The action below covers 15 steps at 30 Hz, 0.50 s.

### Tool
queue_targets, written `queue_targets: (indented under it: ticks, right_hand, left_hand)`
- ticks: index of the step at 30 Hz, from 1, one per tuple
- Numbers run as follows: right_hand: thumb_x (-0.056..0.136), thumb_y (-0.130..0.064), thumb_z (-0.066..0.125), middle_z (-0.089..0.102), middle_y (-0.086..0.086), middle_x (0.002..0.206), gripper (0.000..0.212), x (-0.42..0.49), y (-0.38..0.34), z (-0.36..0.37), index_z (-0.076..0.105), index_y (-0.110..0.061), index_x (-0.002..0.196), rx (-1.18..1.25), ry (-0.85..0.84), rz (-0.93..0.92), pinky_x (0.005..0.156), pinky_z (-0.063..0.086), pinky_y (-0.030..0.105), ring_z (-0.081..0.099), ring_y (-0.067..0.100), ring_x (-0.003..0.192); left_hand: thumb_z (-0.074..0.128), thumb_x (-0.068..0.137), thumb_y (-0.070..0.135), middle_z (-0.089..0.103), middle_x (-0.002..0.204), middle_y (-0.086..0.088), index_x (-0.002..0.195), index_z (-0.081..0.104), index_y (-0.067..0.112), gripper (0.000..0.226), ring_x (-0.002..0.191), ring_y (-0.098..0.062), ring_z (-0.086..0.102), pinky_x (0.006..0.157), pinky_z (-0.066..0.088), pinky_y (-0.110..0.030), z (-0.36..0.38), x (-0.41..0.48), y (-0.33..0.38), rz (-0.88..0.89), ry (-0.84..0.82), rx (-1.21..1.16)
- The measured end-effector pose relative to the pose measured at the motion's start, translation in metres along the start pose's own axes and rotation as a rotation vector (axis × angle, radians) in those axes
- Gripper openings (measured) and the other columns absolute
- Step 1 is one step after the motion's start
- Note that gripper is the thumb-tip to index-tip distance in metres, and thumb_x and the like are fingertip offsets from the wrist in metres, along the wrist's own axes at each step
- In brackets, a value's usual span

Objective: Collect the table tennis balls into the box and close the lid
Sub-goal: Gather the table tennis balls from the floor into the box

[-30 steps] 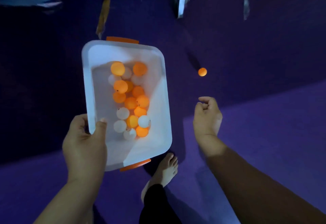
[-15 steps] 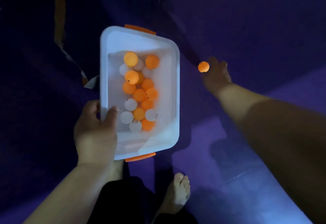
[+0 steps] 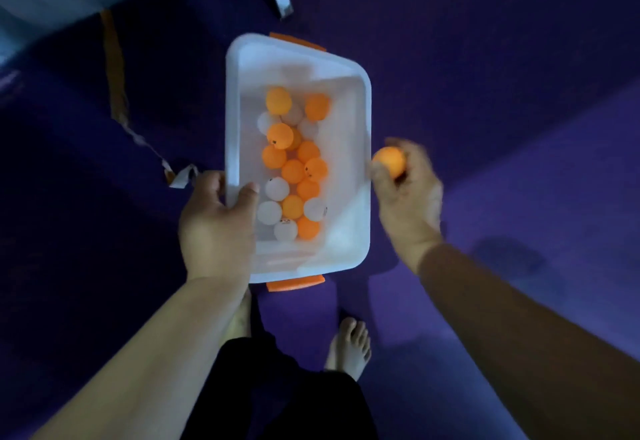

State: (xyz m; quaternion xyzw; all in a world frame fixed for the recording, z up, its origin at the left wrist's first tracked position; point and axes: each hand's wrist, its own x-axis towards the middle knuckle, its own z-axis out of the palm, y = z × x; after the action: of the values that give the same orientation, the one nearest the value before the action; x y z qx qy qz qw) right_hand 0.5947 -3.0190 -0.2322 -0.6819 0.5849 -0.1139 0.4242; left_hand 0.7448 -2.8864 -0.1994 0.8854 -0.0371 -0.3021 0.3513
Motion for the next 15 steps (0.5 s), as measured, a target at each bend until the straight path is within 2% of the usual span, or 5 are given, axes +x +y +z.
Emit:
queue_targets:
  ticks: [2,4,8,12,15]
  right_hand:
    - [0.079,-0.053,0.060,0.051,-0.017,0.087,0.051,-0.017,-0.025,-0.029,0.050,-0.036,0.127,-0.040,-0.122,-0.094,0.072,0.042,0.011,0.052,-0.001,0.076]
    - [0.083,-0.041,0.063,0.047,-0.015,0.096,0.049,-0.025,-0.049,-0.064,0.050,-0.031,0.129,-0.113,-0.044,-0.113,0.072,0.042,0.008,0.049,-0.002,0.080]
    - [0.084,-0.021,0.062,0.051,0.000,0.122,0.052,-0.040,-0.102,-0.142,0.046,-0.019,0.133,-0.254,0.233,-0.049,0.092,0.049,0.044,0.051,0.021,0.109]
    - [0.093,-0.029,0.051,0.060,-0.004,0.121,0.039,-0.065,-0.170,-0.223,0.040,-0.028,0.130,-0.206,0.153,0.175,0.087,0.054,0.037,0.059,0.019,0.102]
    - [0.096,-0.031,0.048,0.063,-0.001,0.120,0.035,-0.089,-0.219,-0.277,0.038,-0.028,0.129,-0.212,0.165,0.225,0.081,0.057,0.037,0.064,0.021,0.097]
  left_hand:
    - [0.058,0.088,0.026,0.058,0.070,0.003,0.083,0.055,0.016,0.012,0.063,-0.012,0.054,0.057,0.041,-0.027,-0.005,-0.023,0.030,0.030,-0.026,-0.008]
    - [0.058,0.088,0.025,0.056,0.068,0.001,0.077,0.054,0.020,0.013,0.059,-0.012,0.050,0.053,0.038,-0.027,-0.015,-0.048,0.067,0.054,-0.064,-0.025]
    - [0.056,0.089,0.029,0.056,0.068,-0.006,0.075,0.052,0.022,0.016,0.060,-0.018,0.050,0.055,0.041,-0.032,-0.045,-0.099,0.150,0.088,-0.141,-0.049]
    - [0.054,0.089,0.021,0.052,0.064,-0.001,0.073,0.052,0.020,0.017,0.057,-0.015,0.047,0.052,0.038,-0.028,-0.082,-0.149,0.229,0.176,-0.215,-0.060]
    - [0.053,0.089,0.022,0.052,0.066,-0.002,0.076,0.052,0.016,0.014,0.059,-0.016,0.049,0.053,0.039,-0.030,-0.110,-0.179,0.279,0.250,-0.263,-0.017]
